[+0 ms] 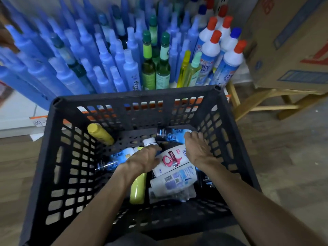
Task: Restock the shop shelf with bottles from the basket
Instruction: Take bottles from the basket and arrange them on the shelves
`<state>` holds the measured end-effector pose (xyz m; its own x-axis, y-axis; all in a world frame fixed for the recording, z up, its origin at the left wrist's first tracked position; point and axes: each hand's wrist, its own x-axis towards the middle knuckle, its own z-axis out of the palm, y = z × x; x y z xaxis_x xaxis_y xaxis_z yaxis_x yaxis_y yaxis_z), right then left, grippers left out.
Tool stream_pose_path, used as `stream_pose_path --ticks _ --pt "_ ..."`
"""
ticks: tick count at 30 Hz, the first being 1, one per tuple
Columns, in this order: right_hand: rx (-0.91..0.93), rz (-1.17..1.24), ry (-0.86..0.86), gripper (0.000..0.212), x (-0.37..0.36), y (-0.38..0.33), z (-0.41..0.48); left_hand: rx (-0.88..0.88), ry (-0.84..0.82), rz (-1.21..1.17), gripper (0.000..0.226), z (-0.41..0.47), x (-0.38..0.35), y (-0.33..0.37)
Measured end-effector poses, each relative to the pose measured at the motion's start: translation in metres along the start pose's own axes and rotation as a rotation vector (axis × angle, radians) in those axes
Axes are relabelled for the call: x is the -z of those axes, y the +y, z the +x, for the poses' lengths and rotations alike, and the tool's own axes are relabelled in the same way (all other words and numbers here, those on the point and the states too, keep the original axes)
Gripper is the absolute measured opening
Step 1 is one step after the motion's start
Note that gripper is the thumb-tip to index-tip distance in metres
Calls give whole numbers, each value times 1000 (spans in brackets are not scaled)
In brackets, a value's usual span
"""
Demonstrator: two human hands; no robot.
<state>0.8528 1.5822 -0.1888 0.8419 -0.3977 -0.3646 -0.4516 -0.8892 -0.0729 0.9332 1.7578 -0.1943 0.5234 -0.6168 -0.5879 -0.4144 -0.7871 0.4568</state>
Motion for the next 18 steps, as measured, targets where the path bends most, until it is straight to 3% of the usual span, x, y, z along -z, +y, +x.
stream_pose_path --ticks 8,11,14,18 --pt "-45 -107 59 48 -19 -3 24 24 68 -18 47 8 -13 -20" --pt "-19 -152 57 45 -24 -2 30 36 205 -100 48 9 -16 -42" --pt "1 -125 26 44 -27 -1 44 77 312 56 50 12 -4 -60" --pt "11 -95 -20 51 -32 -3 61 247 206 184 58 6 -11 -86"
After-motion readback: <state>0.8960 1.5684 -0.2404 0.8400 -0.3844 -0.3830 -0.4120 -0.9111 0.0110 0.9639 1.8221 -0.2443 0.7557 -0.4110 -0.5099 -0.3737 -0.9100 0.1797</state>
